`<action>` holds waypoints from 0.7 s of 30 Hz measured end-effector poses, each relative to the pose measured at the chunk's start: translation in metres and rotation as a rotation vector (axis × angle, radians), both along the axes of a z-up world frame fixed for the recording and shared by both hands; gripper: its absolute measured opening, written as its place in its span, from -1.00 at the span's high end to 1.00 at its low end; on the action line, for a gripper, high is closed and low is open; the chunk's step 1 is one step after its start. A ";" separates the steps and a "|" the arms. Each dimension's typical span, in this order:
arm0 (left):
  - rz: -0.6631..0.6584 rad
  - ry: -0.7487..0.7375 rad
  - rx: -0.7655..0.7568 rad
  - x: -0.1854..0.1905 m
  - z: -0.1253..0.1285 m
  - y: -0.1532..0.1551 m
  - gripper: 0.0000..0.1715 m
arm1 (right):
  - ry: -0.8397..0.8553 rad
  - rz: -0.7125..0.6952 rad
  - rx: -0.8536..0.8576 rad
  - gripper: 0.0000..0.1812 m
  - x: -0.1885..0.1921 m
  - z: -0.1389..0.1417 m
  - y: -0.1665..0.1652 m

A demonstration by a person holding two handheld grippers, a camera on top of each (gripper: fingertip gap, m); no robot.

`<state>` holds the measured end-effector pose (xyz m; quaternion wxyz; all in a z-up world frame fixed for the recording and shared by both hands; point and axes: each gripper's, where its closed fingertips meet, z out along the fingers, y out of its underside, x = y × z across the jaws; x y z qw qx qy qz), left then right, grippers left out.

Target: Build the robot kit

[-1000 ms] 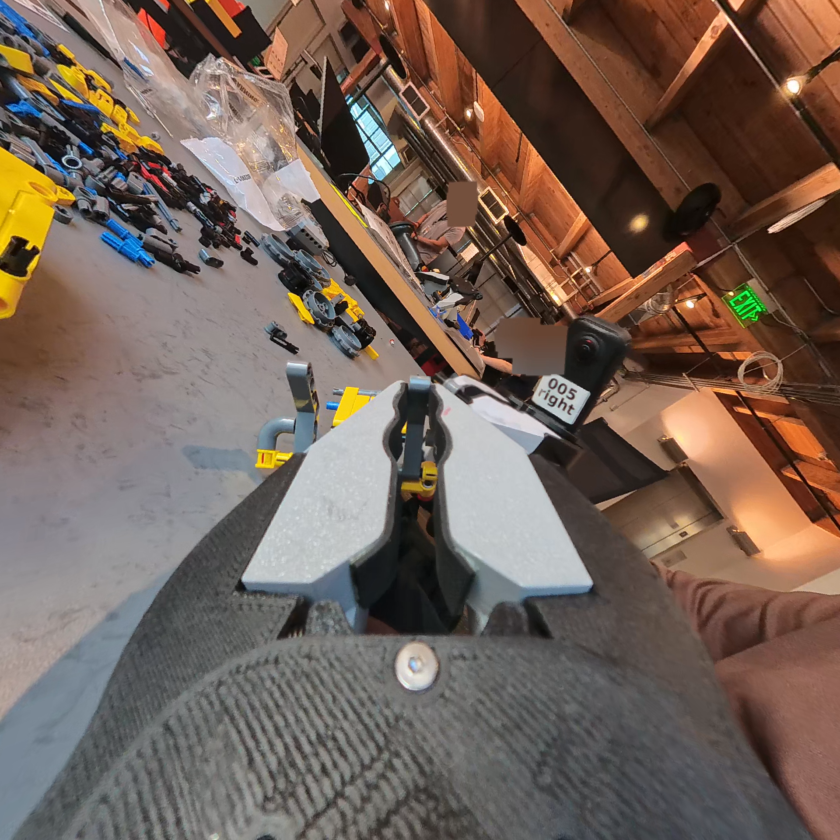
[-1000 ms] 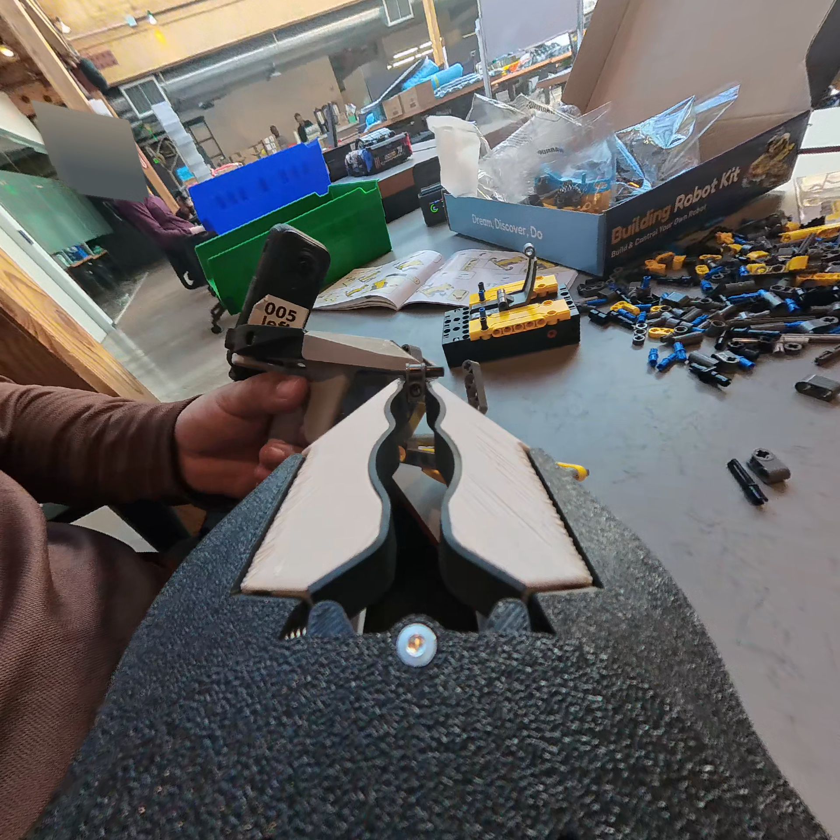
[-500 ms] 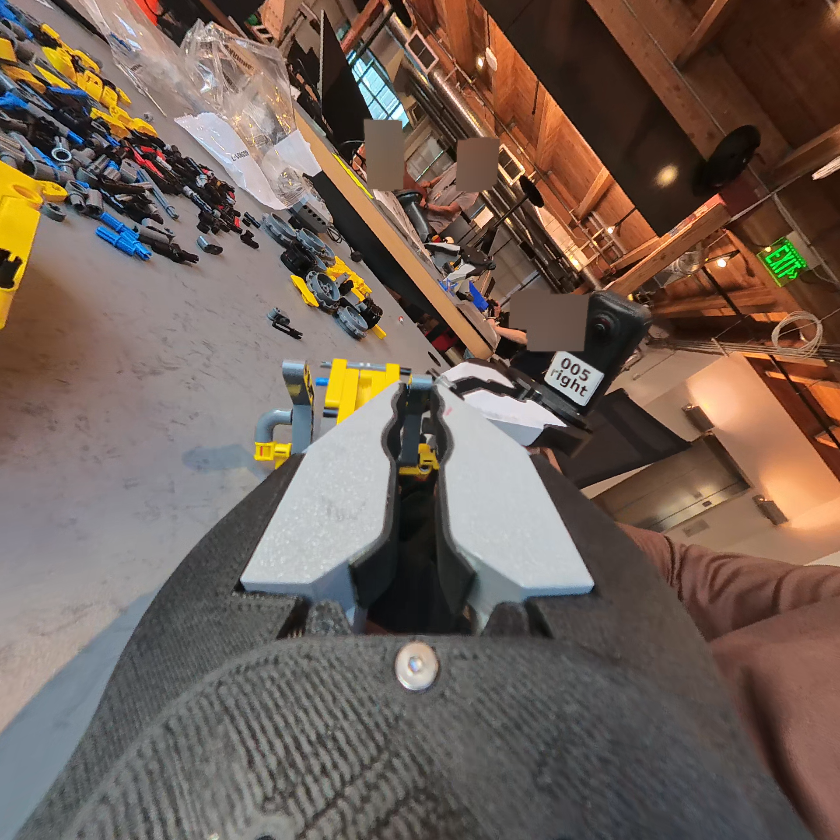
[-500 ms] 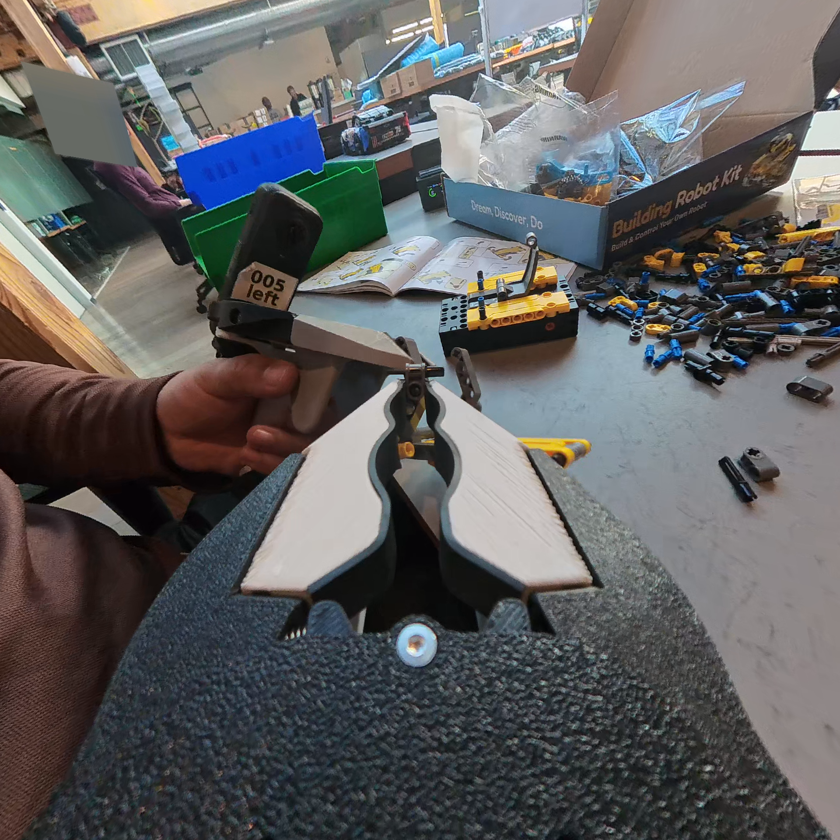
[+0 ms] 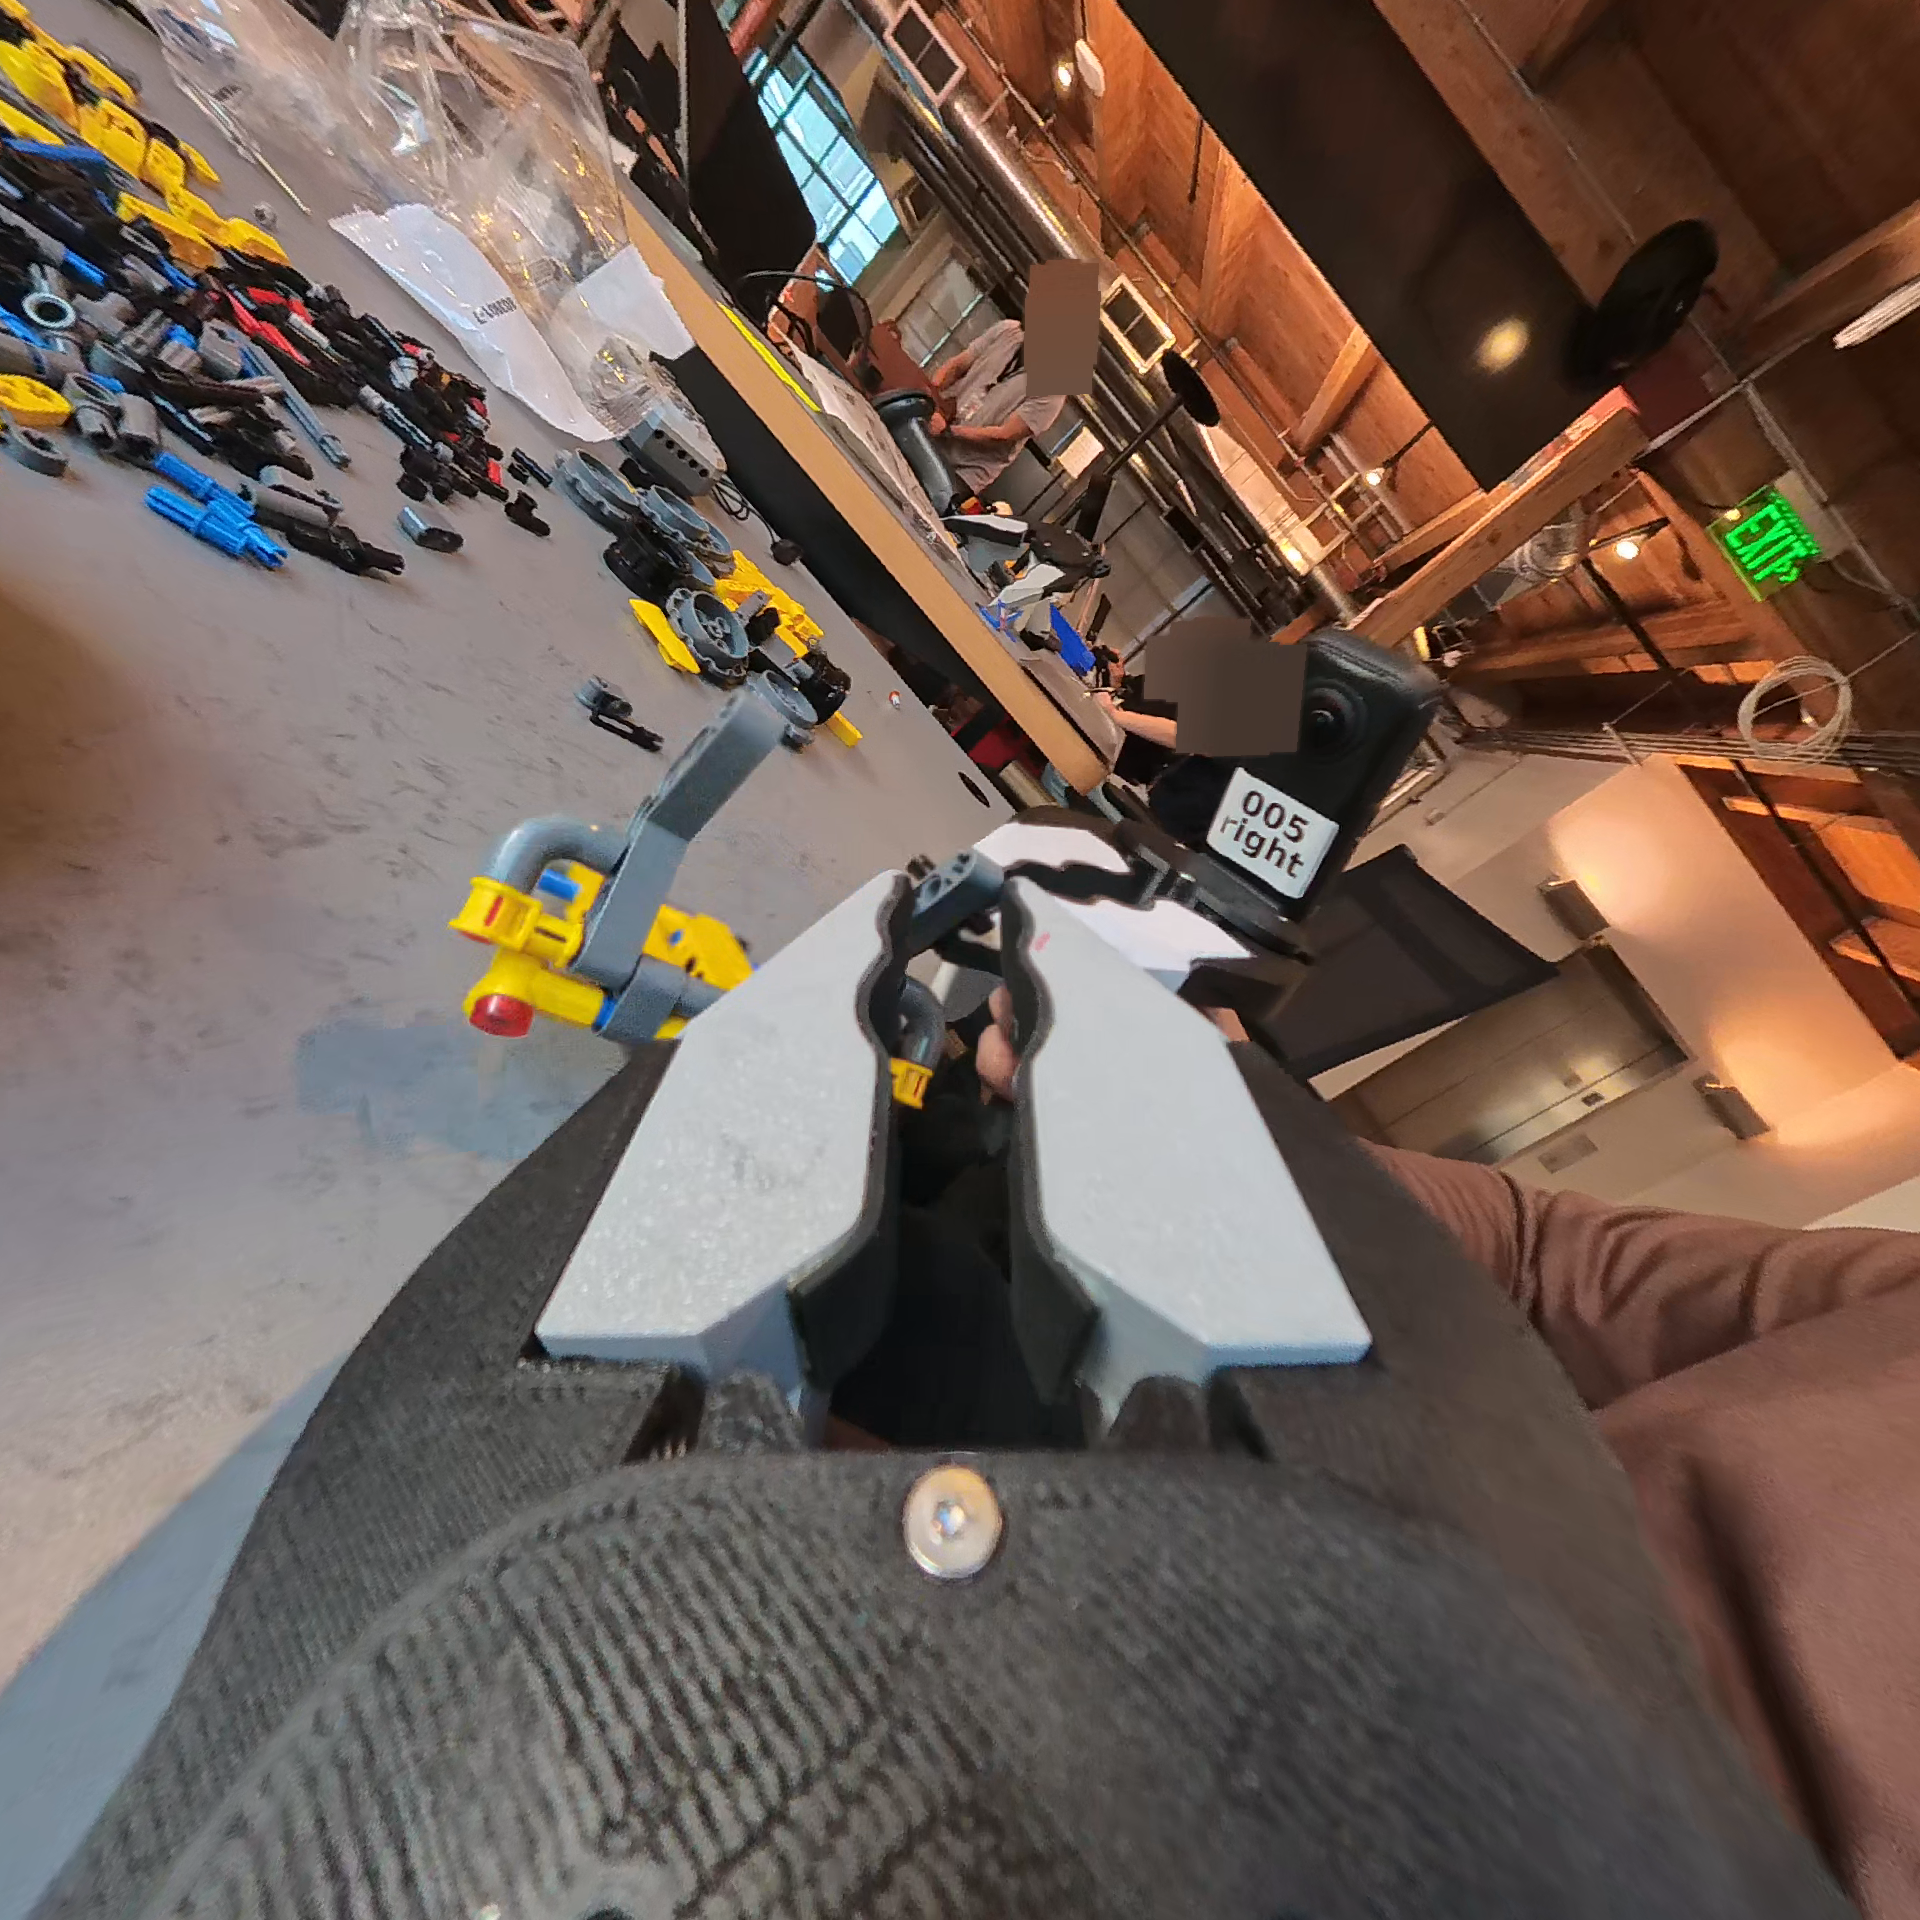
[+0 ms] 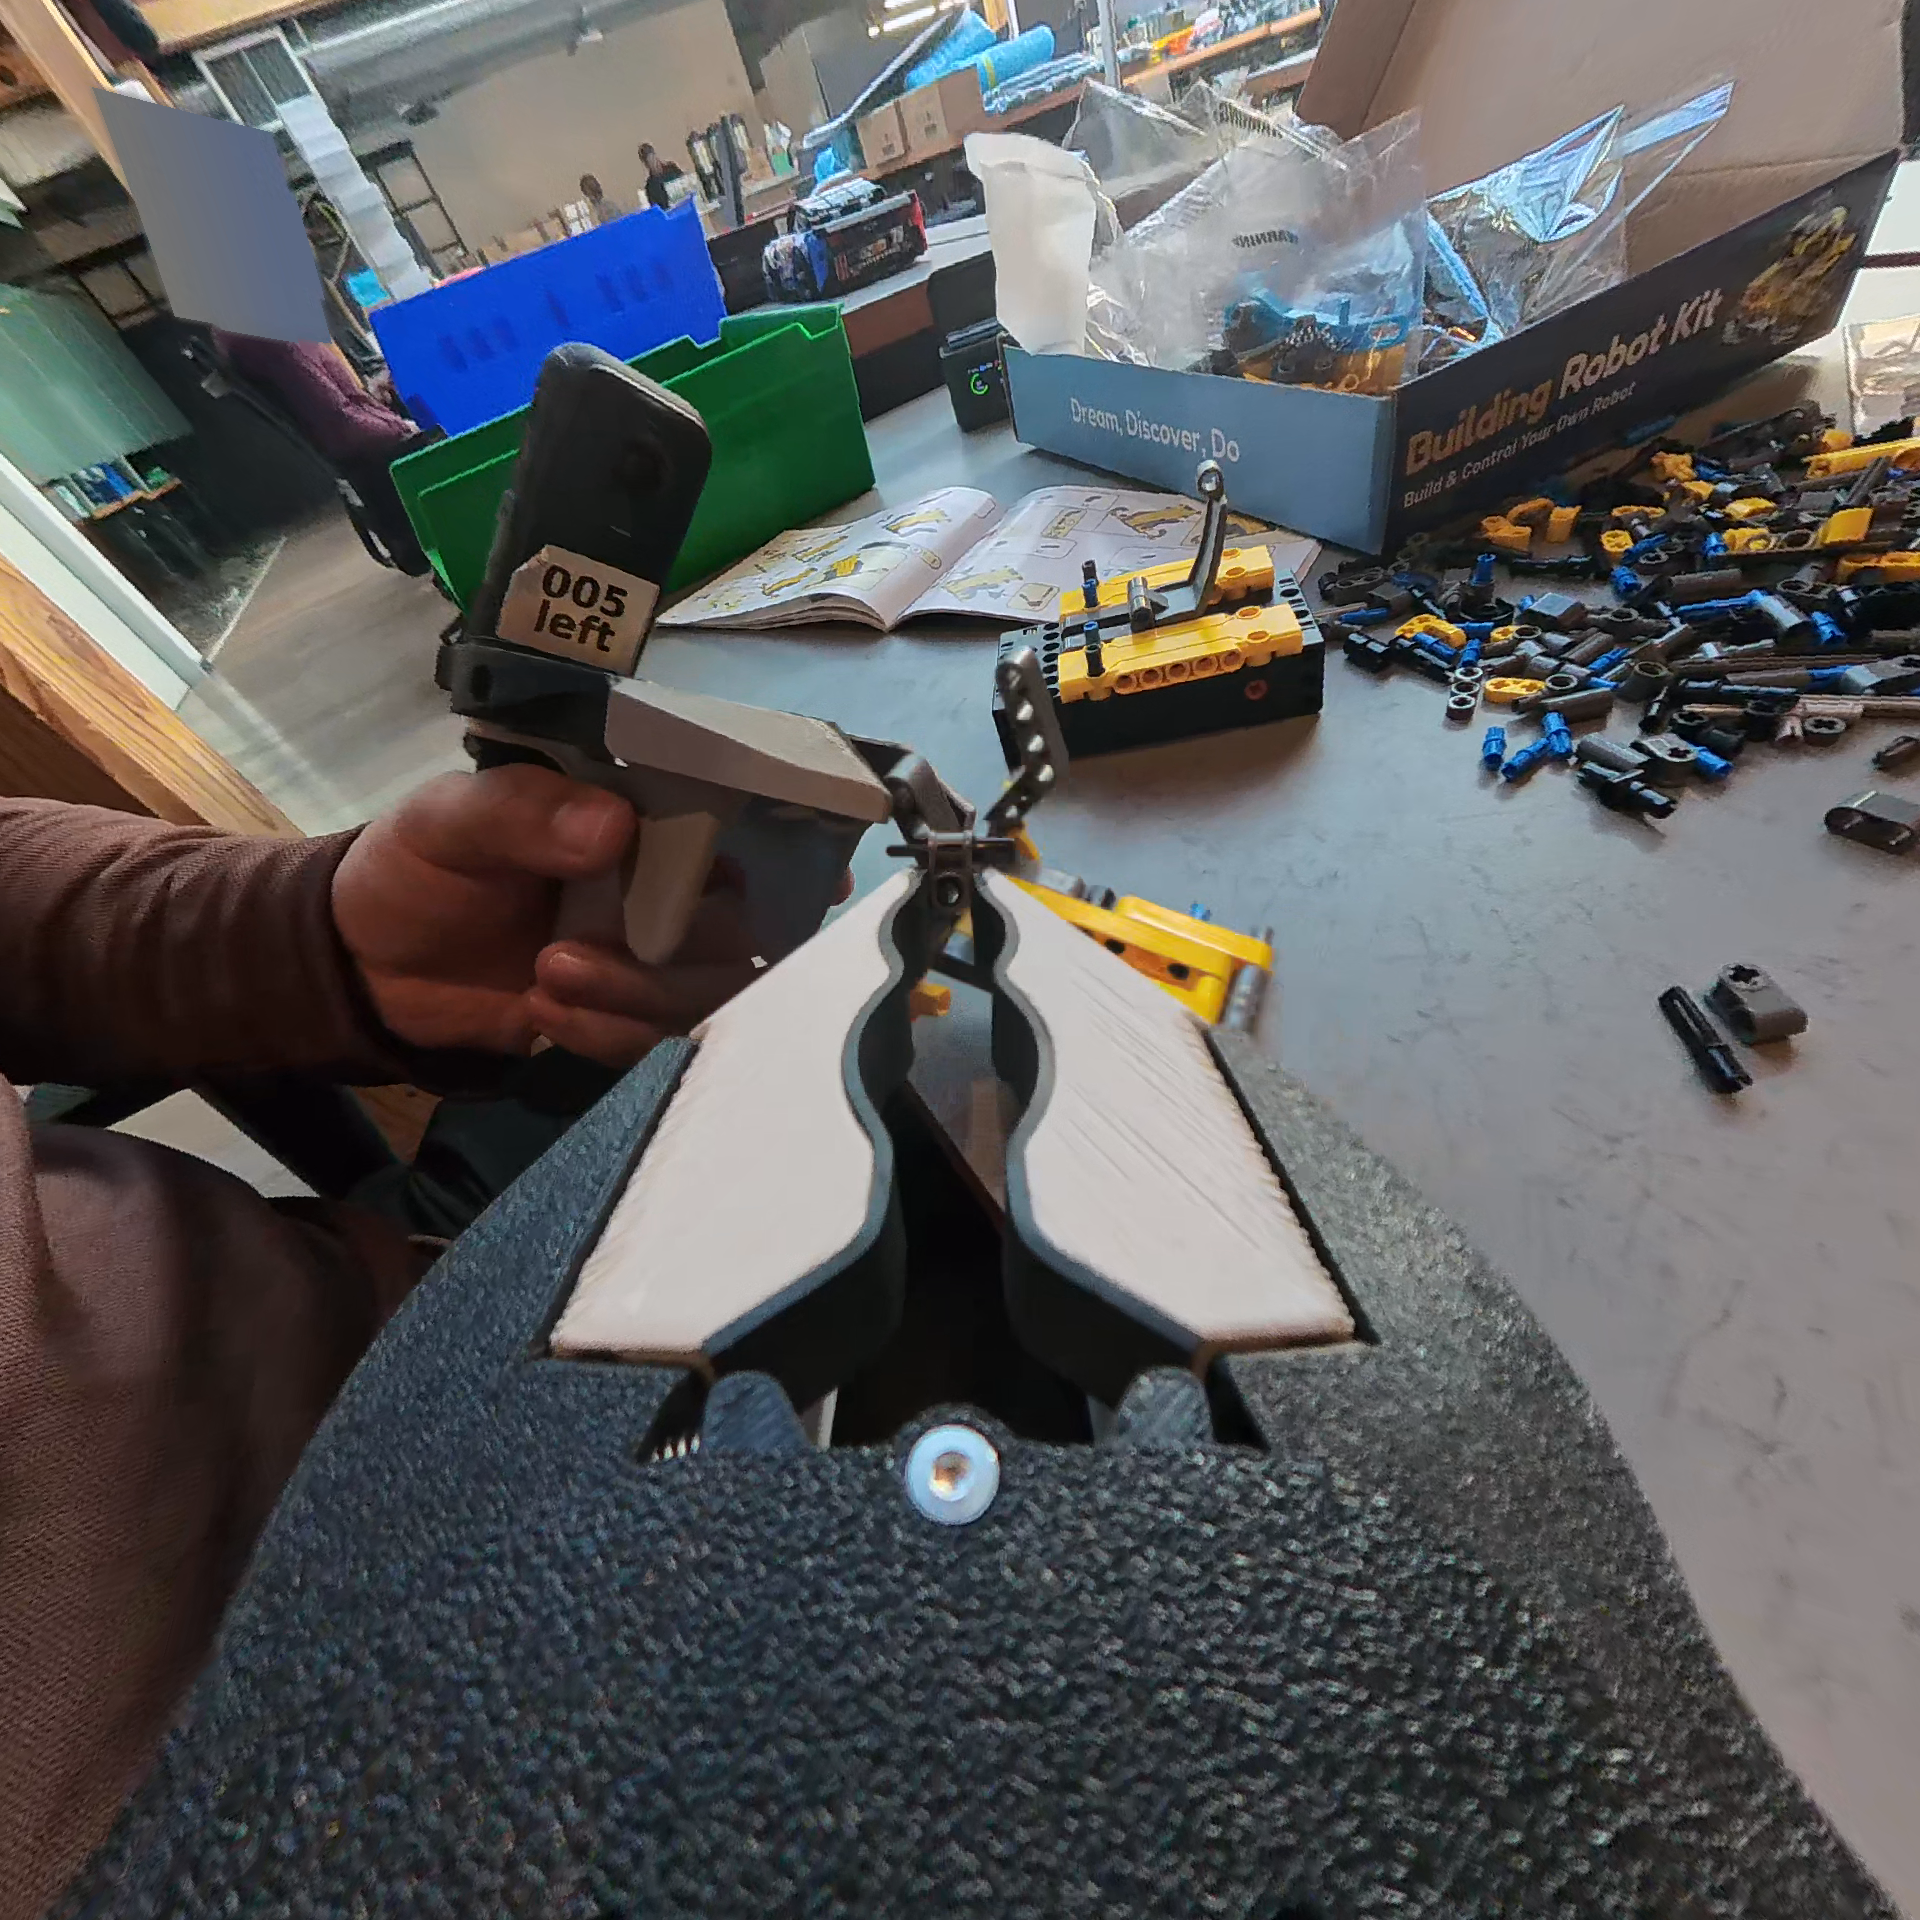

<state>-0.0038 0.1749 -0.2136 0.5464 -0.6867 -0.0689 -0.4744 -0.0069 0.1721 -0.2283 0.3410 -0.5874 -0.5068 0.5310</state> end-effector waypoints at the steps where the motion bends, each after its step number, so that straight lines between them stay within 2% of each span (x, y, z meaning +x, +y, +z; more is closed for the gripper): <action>1: -0.001 -0.007 0.000 -0.001 0.000 0.000 0.84 | -0.002 -0.002 0.001 0.96 0.000 -0.001 0.000; 6: 0.027 0.108 -0.022 -0.004 -0.013 0.004 0.92 | -0.020 -0.002 -0.009 0.95 -0.003 -0.006 0.001; 17: 0.001 0.072 -0.041 -0.007 -0.013 0.003 0.87 | -0.048 0.001 -0.061 0.96 -0.006 -0.017 0.006; 21: -0.007 0.123 -0.046 -0.007 -0.015 0.003 0.80 | -0.055 0.005 -0.091 0.96 -0.007 -0.021 0.008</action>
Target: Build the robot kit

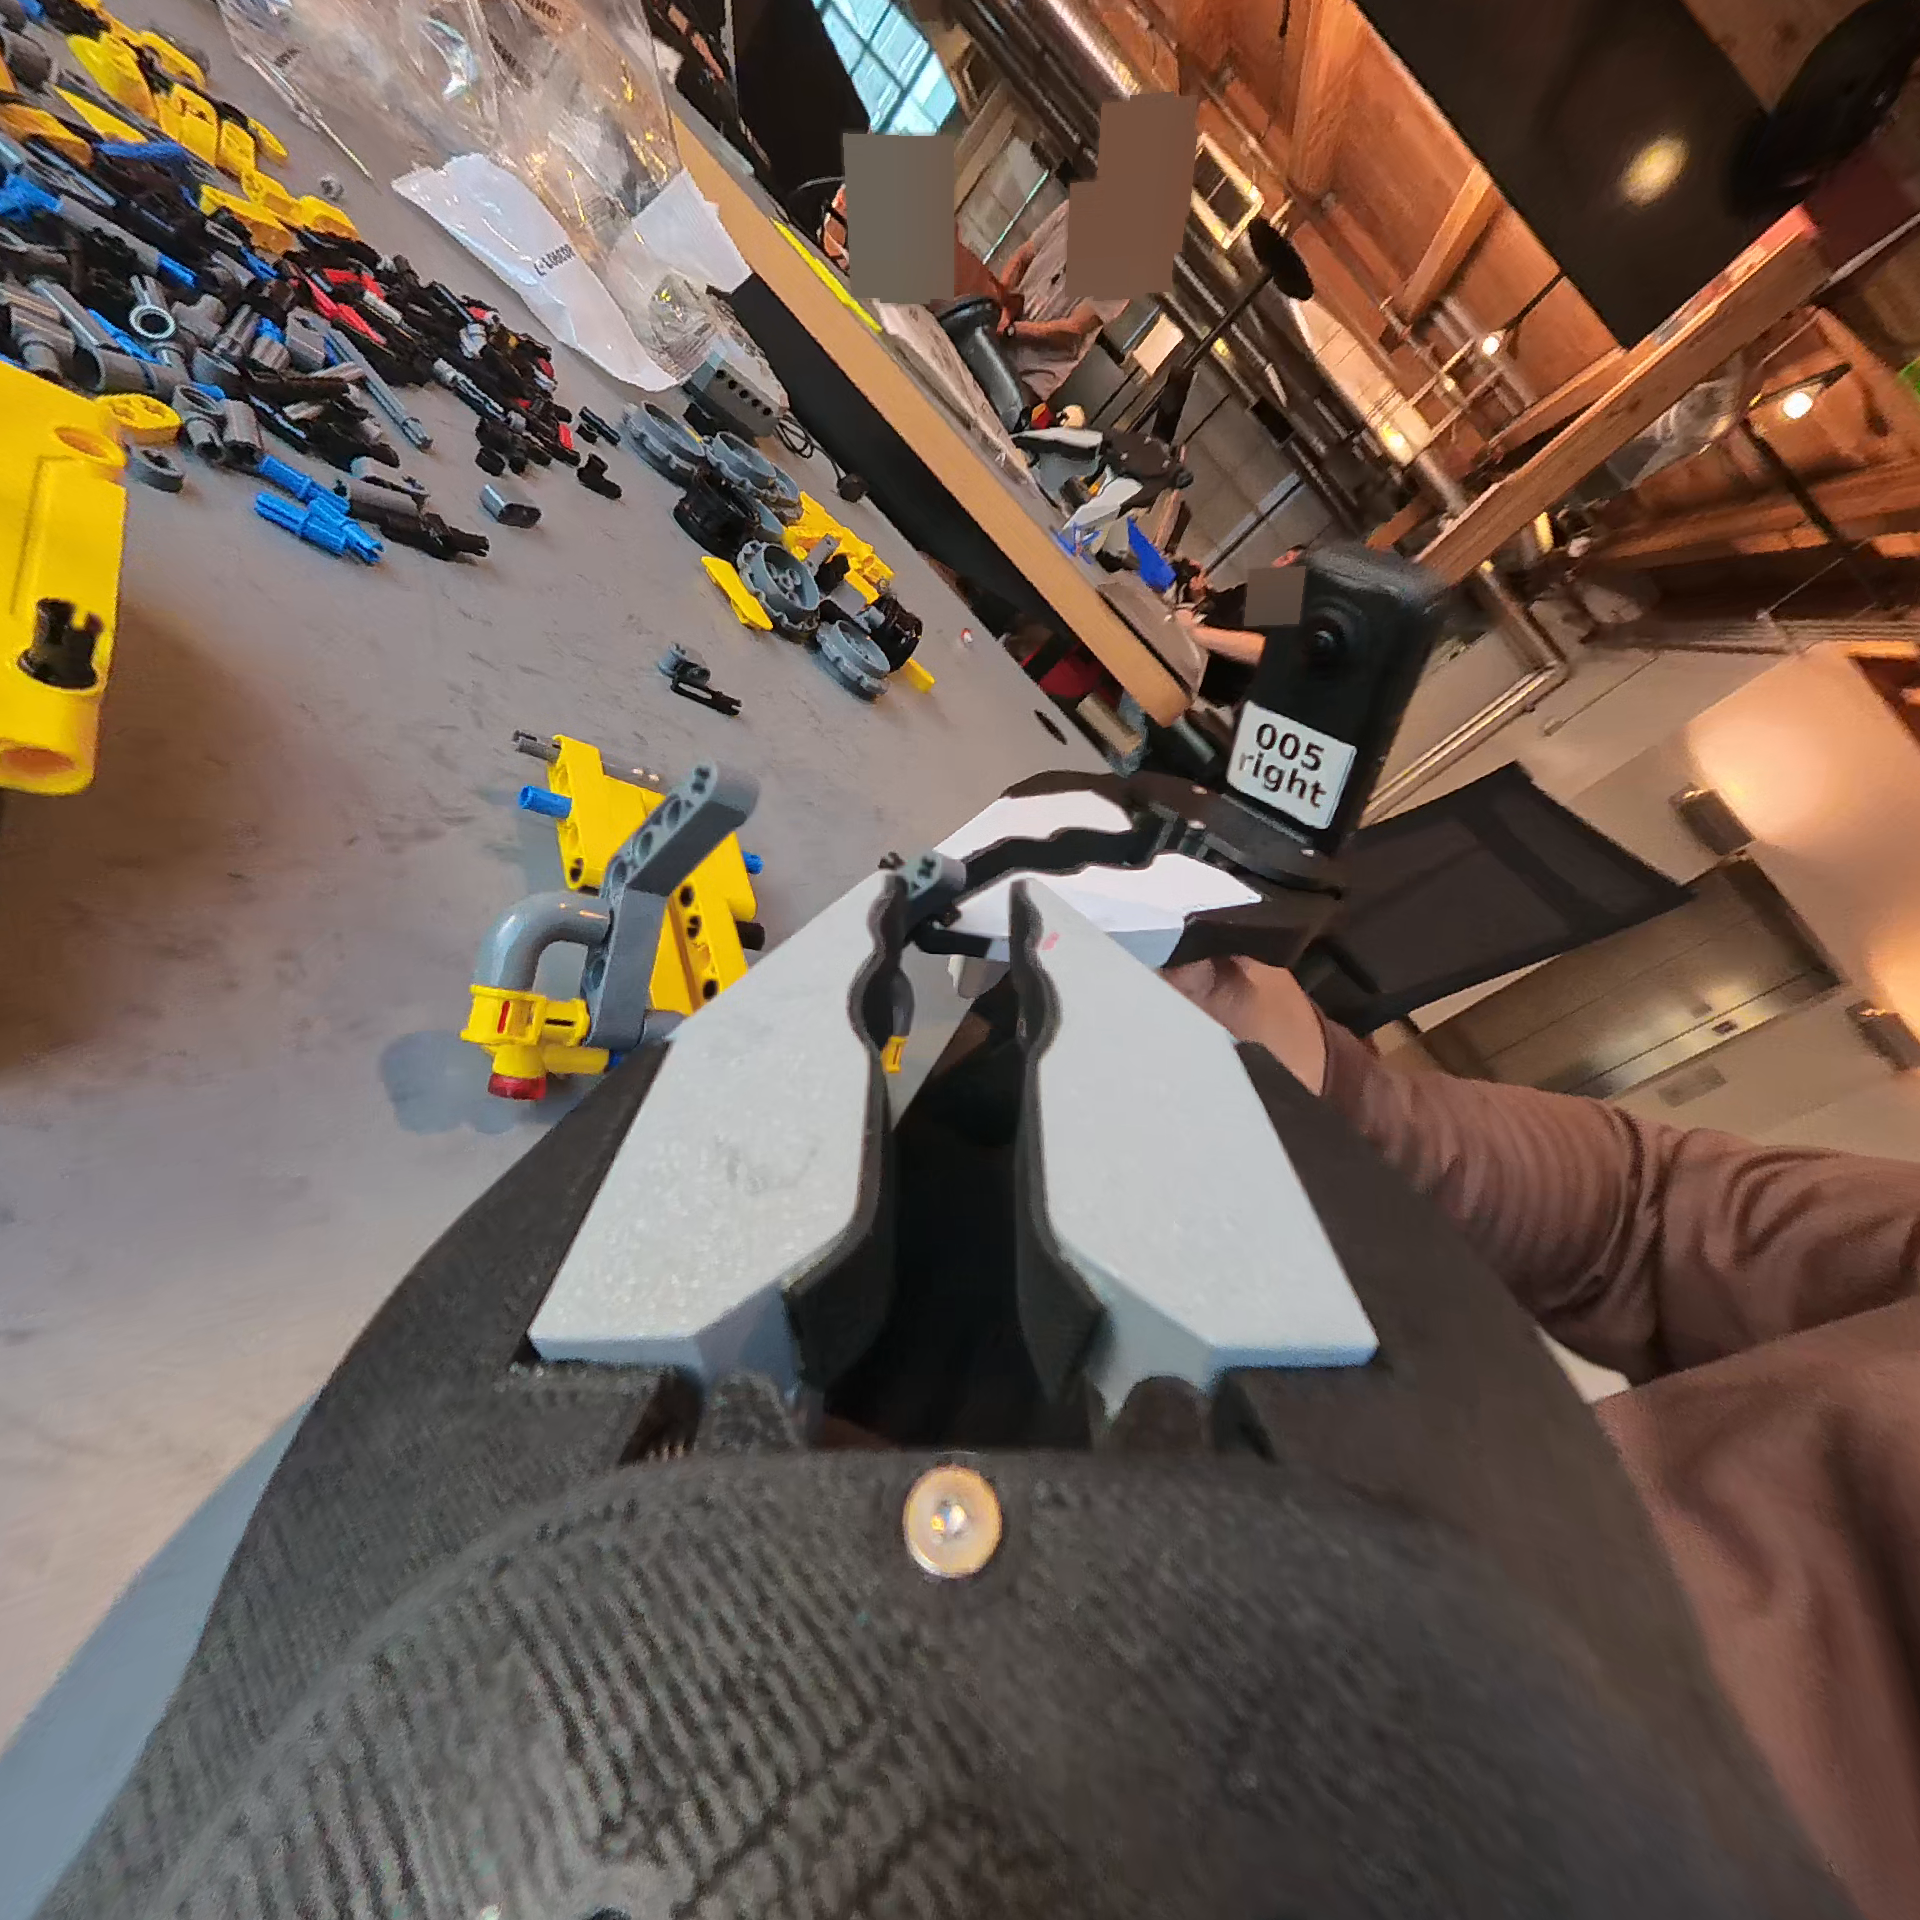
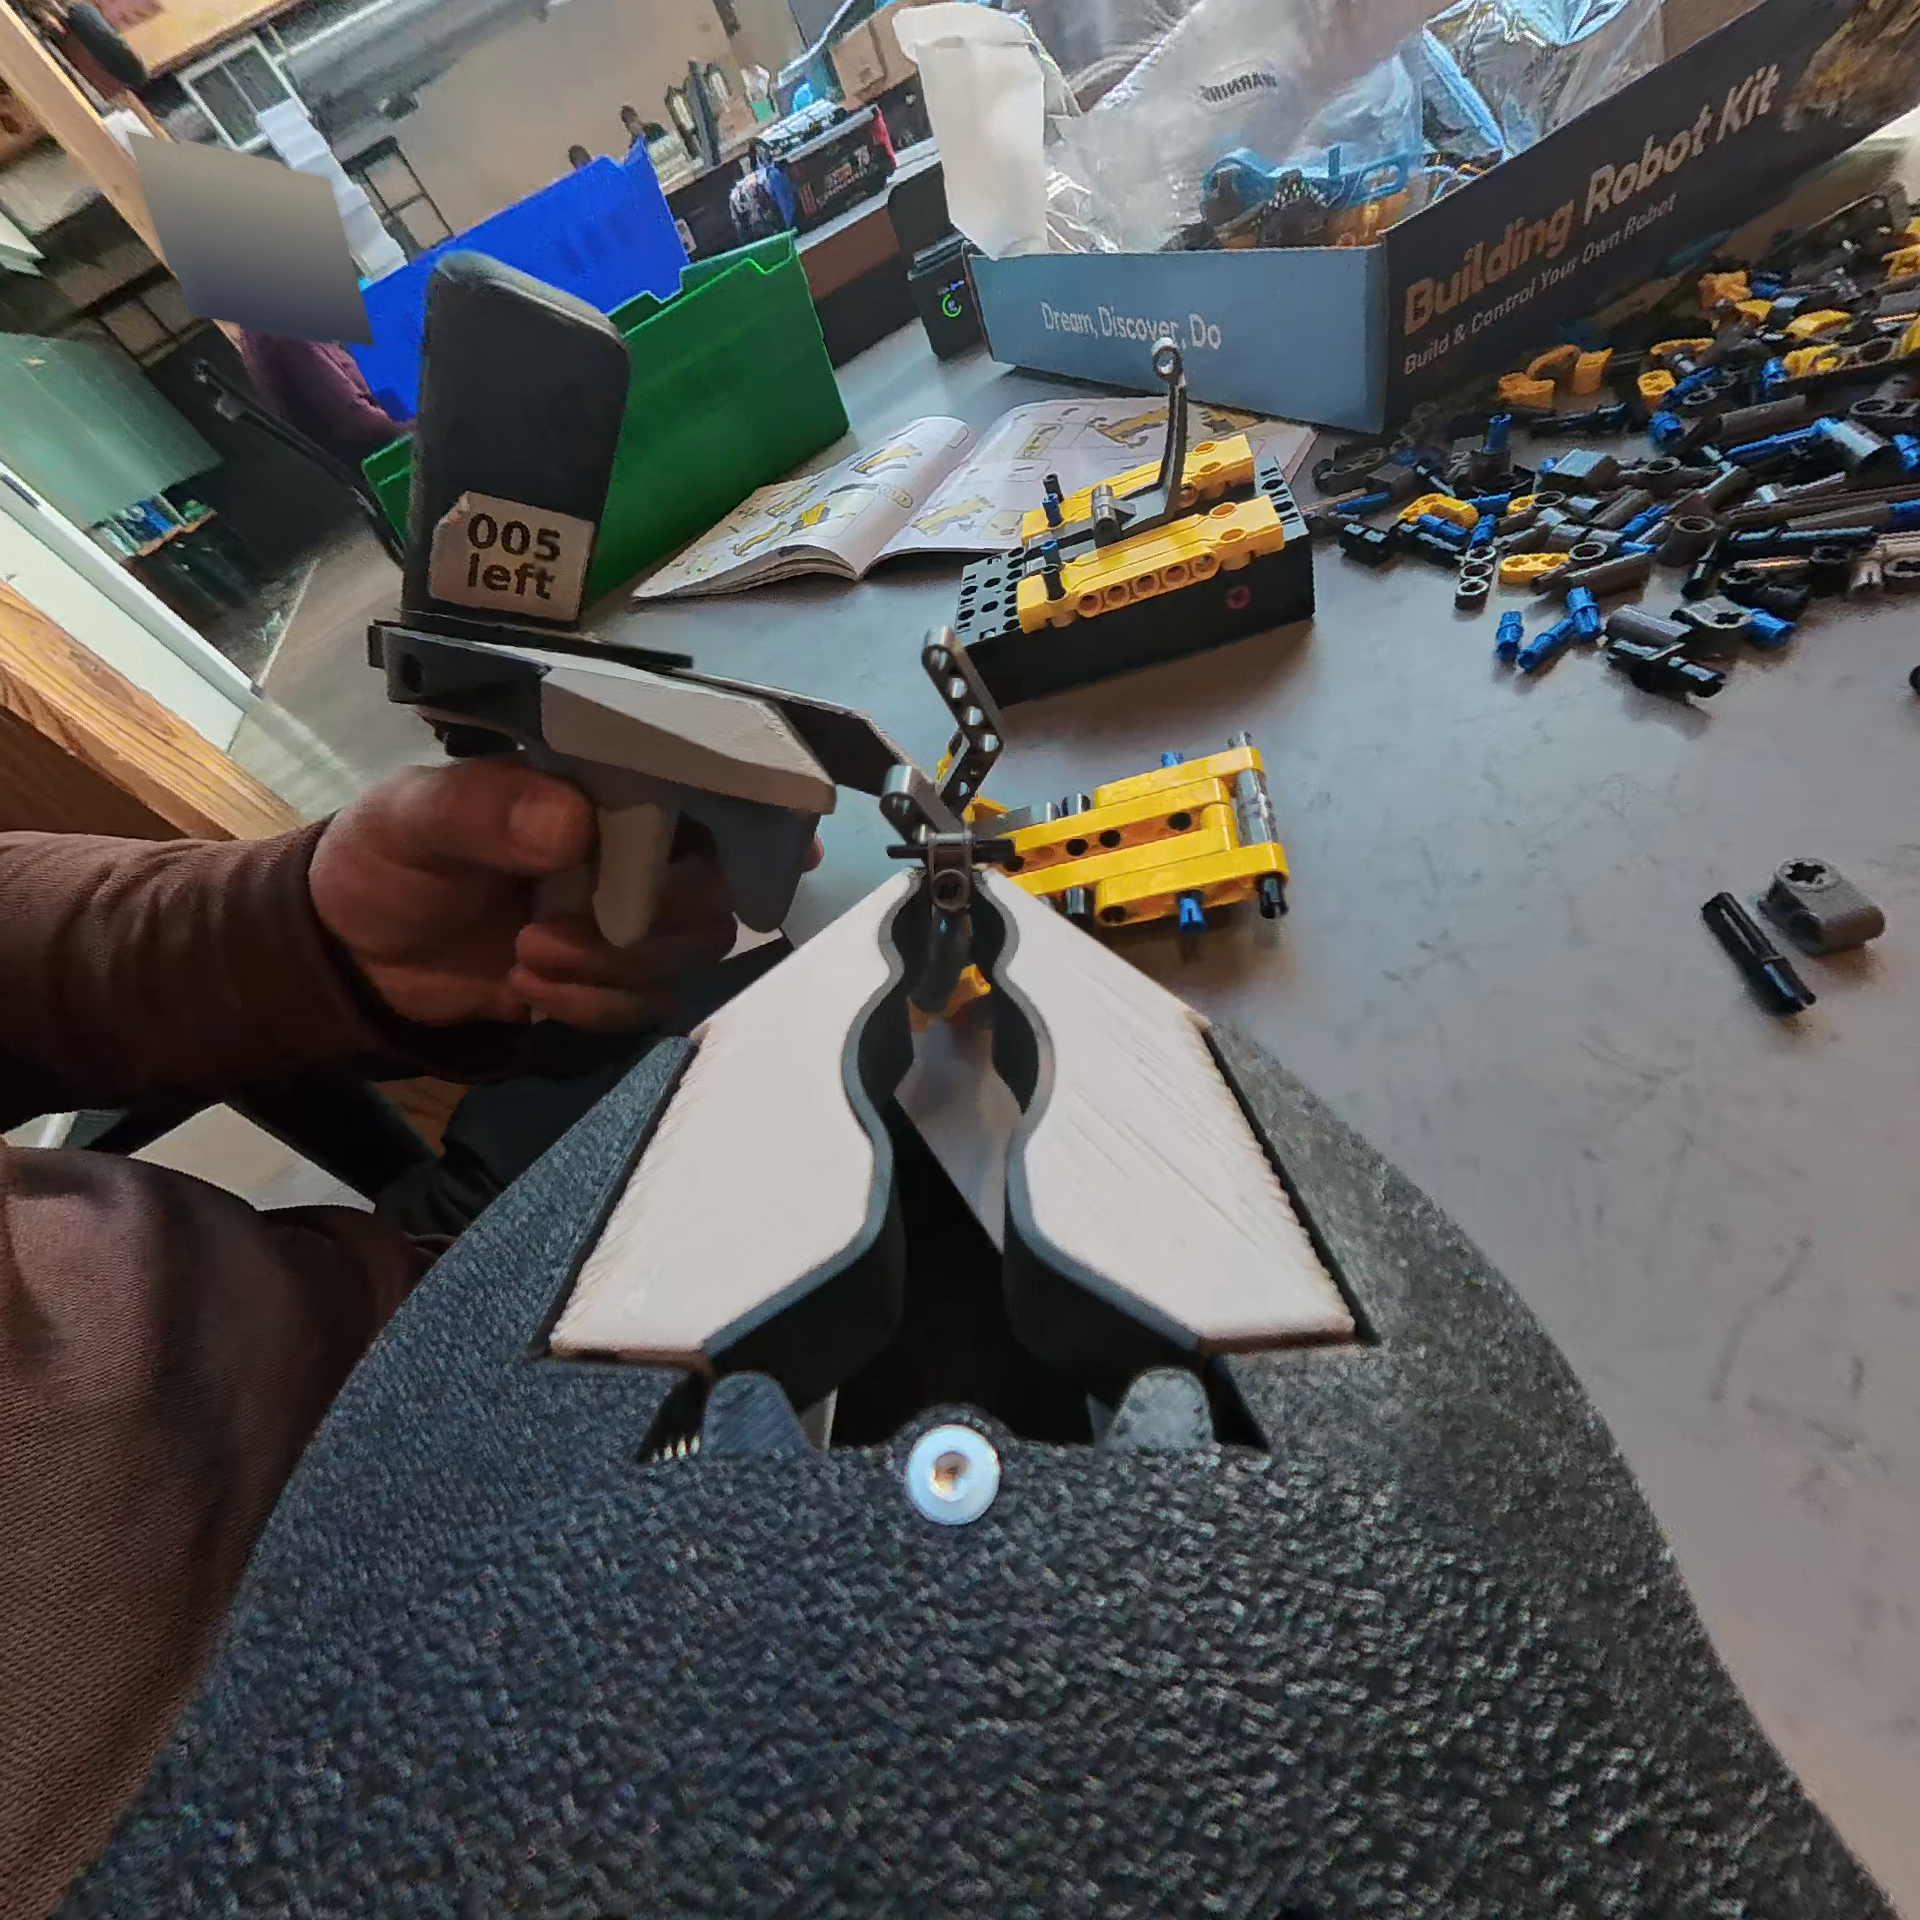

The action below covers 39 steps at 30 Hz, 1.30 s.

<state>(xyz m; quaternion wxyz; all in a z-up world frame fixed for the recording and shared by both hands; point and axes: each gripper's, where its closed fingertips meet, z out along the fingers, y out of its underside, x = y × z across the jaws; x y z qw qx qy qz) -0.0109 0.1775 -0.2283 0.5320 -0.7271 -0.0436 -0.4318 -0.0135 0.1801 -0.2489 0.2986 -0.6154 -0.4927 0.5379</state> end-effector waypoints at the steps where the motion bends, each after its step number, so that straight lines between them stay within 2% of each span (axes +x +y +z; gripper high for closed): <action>1: -0.003 0.028 -0.001 0.000 -0.001 -0.001 0.75 | -0.001 0.000 0.000 0.96 0.000 0.000 0.001; 7: -0.006 0.297 0.012 -0.003 -0.005 -0.001 0.59 | -0.011 0.011 0.002 0.96 -0.001 -0.004 0.000; 10: -0.029 0.382 0.024 -0.006 -0.004 -0.006 0.58 | -0.014 0.016 0.002 0.96 0.000 -0.004 -0.001; 14: -0.053 0.388 0.046 -0.010 -0.002 -0.016 0.60 | -0.015 0.016 0.012 0.96 0.000 -0.005 -0.001; 19: -0.089 0.449 0.037 -0.010 -0.018 -0.023 0.59 | -0.018 0.024 0.037 0.96 -0.001 -0.004 -0.002; 22: -0.077 0.459 0.058 -0.013 -0.018 -0.024 0.59 | -0.019 0.021 0.057 0.96 -0.003 -0.003 0.000; 39: -0.091 0.408 0.114 -0.014 -0.018 -0.040 0.59 | -0.024 0.056 0.110 0.96 -0.004 -0.002 -0.007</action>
